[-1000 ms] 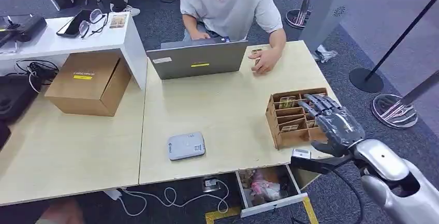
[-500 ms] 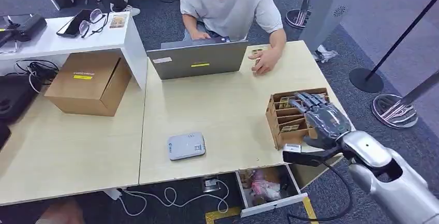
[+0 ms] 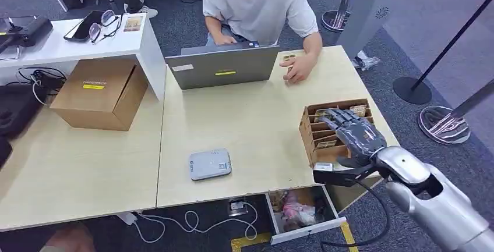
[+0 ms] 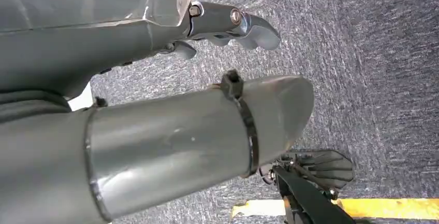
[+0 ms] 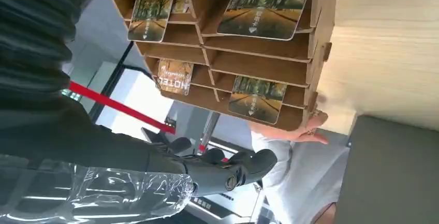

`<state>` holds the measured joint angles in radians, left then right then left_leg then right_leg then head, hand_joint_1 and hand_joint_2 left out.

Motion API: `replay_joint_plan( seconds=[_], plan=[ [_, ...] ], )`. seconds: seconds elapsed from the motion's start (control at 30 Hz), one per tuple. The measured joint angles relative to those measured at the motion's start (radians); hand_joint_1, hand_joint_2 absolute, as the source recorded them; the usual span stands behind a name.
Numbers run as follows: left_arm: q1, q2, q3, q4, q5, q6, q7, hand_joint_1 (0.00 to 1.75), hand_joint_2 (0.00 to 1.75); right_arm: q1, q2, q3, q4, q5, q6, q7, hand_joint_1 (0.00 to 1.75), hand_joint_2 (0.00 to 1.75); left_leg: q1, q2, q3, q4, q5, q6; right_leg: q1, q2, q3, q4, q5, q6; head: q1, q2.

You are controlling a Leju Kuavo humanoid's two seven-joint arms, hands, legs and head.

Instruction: Pass the card to the sensor for recognition and then transmit it.

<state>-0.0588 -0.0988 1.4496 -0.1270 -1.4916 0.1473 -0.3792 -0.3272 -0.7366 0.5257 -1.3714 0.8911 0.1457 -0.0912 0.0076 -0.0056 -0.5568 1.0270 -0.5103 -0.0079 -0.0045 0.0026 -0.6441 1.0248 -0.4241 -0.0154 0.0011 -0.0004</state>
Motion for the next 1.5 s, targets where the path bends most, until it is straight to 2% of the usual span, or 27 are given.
replay_joint_plan(
  seconds=[0.03,0.07,0.1,0.17,0.2,0.23,0.27,0.3,0.43,0.57,0.6,0.67,0.7,0.73,0.77,0.8,0.9,1.1,1.33,1.4,1.43,1.47,1.5],
  plan=[
    [0.000,0.000,0.000,0.000,0.000,0.000,0.000,0.00,0.00,-0.003,0.000,0.005,0.002,0.000,0.000,0.000,0.00,1.75,0.000,0.000,0.000,0.000,0.000,0.000,0.000,0.000,0.000,0.000,0.000,0.000,0.000,0.000],
    [0.000,0.000,0.000,0.000,0.000,0.000,0.000,0.00,0.00,-0.004,0.000,0.008,0.005,-0.001,0.000,0.000,0.14,1.75,0.000,0.000,0.000,0.000,0.000,0.000,0.000,0.000,0.000,0.000,0.000,0.000,0.000,0.000],
    [0.000,0.000,0.000,0.000,0.000,0.001,0.000,0.00,0.00,-0.006,0.000,0.011,0.007,-0.002,0.001,0.001,0.40,1.75,0.000,0.000,0.000,0.000,0.000,0.000,0.000,0.000,0.000,0.000,0.000,0.000,0.000,0.000],
    [0.000,0.000,0.000,0.000,0.000,0.002,0.000,0.00,0.00,-0.011,0.000,0.018,0.011,-0.008,0.003,0.003,0.38,1.75,0.000,0.000,0.000,0.000,0.000,0.000,0.000,0.000,0.000,0.000,0.000,0.000,0.000,0.000],
    [0.000,0.000,0.000,0.000,0.000,0.002,0.000,0.00,0.00,-0.014,0.000,0.020,0.014,-0.010,0.003,0.003,0.49,1.75,0.000,0.000,0.000,0.000,0.000,0.000,0.000,0.000,0.000,0.000,0.000,0.000,0.000,0.000],
    [0.000,0.000,0.000,0.000,0.000,0.002,0.000,0.00,0.00,-0.017,0.000,0.022,0.015,-0.013,0.003,0.003,0.40,1.75,0.000,0.000,0.000,0.000,0.000,0.000,0.000,0.000,0.000,0.000,0.000,0.000,0.000,0.000],
    [0.000,0.000,0.000,0.000,0.000,0.002,0.000,0.00,0.00,-0.020,0.000,0.024,0.016,-0.018,0.004,0.004,0.40,1.75,0.000,0.000,0.000,0.000,0.000,0.000,0.000,0.000,0.000,0.000,0.000,0.000,0.000,0.000],
    [0.000,0.000,0.000,0.000,0.000,0.002,0.000,0.00,0.00,-0.022,0.000,0.027,0.017,-0.018,0.005,0.004,0.23,1.75,0.000,0.000,0.000,0.000,0.000,0.000,0.000,0.000,0.000,0.000,0.000,0.000,0.000,0.000],
    [0.000,0.000,0.000,0.000,0.000,0.002,0.000,0.00,0.00,-0.031,0.000,0.039,0.022,-0.021,0.006,0.005,0.17,1.75,0.000,0.000,0.000,0.000,0.000,0.000,0.000,0.000,0.000,0.000,0.000,0.000,0.000,0.000],
    [0.000,0.000,0.000,0.000,0.000,0.002,0.000,0.00,0.00,-0.037,0.000,0.043,0.025,-0.026,0.006,0.006,0.23,1.75,0.000,0.000,0.000,0.000,0.000,0.000,0.000,0.000,0.000,0.000,0.000,0.000,0.000,0.000],
    [0.000,0.000,0.000,0.000,0.000,0.002,0.000,0.00,0.00,-0.039,0.000,0.044,0.026,-0.027,0.006,0.006,0.31,1.75,0.000,0.000,0.000,0.000,0.000,0.000,0.000,0.000,0.000,0.000,0.000,0.000,0.000,0.000],
    [0.000,0.000,0.000,0.000,0.000,0.002,0.000,0.00,0.00,-0.040,0.000,0.045,0.027,-0.029,0.008,0.008,0.31,1.75,0.000,0.000,0.000,0.000,0.000,0.000,0.000,0.000,0.000,0.000,0.000,0.000,0.000,0.000],
    [0.000,0.000,0.000,0.000,0.000,0.002,0.000,0.00,0.00,-0.040,0.000,0.046,0.027,-0.031,0.009,0.008,0.37,1.75,0.000,0.000,0.000,0.000,0.000,0.000,0.000,0.000,0.000,0.000,0.000,0.000,0.000,0.000],
    [0.000,0.000,0.000,0.000,0.000,0.002,0.000,0.00,0.00,-0.041,0.000,0.047,0.027,-0.036,0.009,0.010,0.77,1.75,0.000,0.000,0.000,0.000,0.000,0.000,0.000,0.000,0.000,0.000,0.000,0.000,0.000,0.000],
    [0.000,0.000,0.000,0.000,0.000,0.002,0.000,0.00,0.00,-0.041,0.000,0.048,0.027,-0.039,0.009,0.012,0.86,1.75,0.000,0.000,0.000,0.000,0.000,0.000,0.000,0.000,0.000,0.000,0.000,0.000,0.000,0.000],
    [0.000,0.000,0.000,0.000,0.000,0.002,-0.001,0.00,0.00,-0.041,0.000,0.051,0.027,-0.040,0.009,0.014,1.26,1.75,0.000,0.000,0.000,0.000,0.000,0.000,0.000,0.000,0.000,0.000,0.000,0.000,0.000,0.000],
    [0.000,0.000,0.000,0.000,0.000,0.002,-0.001,0.00,0.00,-0.041,0.000,0.060,0.027,-0.047,0.009,0.021,1.34,1.75,0.000,0.000,0.000,0.000,0.000,0.000,0.000,0.000,0.000,0.000,0.000,0.000,0.000,0.000],
    [0.000,0.000,0.000,0.000,0.000,0.002,-0.001,0.00,0.00,-0.041,0.000,0.066,0.027,-0.052,0.008,0.028,1.29,1.75,0.000,0.000,0.000,0.000,0.000,0.000,0.000,0.000,0.000,0.000,0.000,0.000,0.000,0.000],
    [0.000,-0.001,0.000,0.000,0.000,0.002,-0.001,0.00,0.00,-0.041,0.000,0.068,0.026,-0.054,0.009,0.029,1.15,1.75,0.000,0.000,0.000,0.000,0.000,0.000,0.000,0.000,0.000,0.000,0.000,0.000,0.000,0.000],
    [0.000,-0.002,0.000,0.000,0.000,0.002,-0.001,0.00,0.00,-0.041,0.000,0.068,0.026,-0.054,0.009,0.031,0.89,1.75,0.000,0.000,0.000,0.000,0.000,0.000,0.000,0.000,0.000,0.000,0.000,0.000,0.000,0.000],
    [0.000,-0.002,0.000,0.000,0.000,0.002,-0.001,0.00,0.00,-0.041,0.000,0.068,0.026,-0.054,0.009,0.032,0.66,1.75,0.000,0.000,0.000,0.000,0.000,0.000,0.000,0.000,0.000,0.000,0.000,0.000,0.000,0.000],
    [0.000,-0.002,0.000,0.000,0.000,0.002,-0.001,0.00,0.00,-0.041,0.000,0.069,0.026,-0.054,0.009,0.032,0.84,1.75,0.000,0.000,0.000,0.000,0.000,0.000,0.000,0.000,0.000,0.000,0.000,0.000,0.000,0.000],
    [0.000,-0.002,0.000,0.000,0.000,0.002,-0.001,0.00,0.00,-0.041,0.000,0.070,0.026,-0.054,0.009,0.033,0.89,1.75,0.000,0.000,0.000,0.000,0.000,0.000,0.000,0.000,0.000,0.000,0.000,0.000,0.000,0.000]
  ],
)
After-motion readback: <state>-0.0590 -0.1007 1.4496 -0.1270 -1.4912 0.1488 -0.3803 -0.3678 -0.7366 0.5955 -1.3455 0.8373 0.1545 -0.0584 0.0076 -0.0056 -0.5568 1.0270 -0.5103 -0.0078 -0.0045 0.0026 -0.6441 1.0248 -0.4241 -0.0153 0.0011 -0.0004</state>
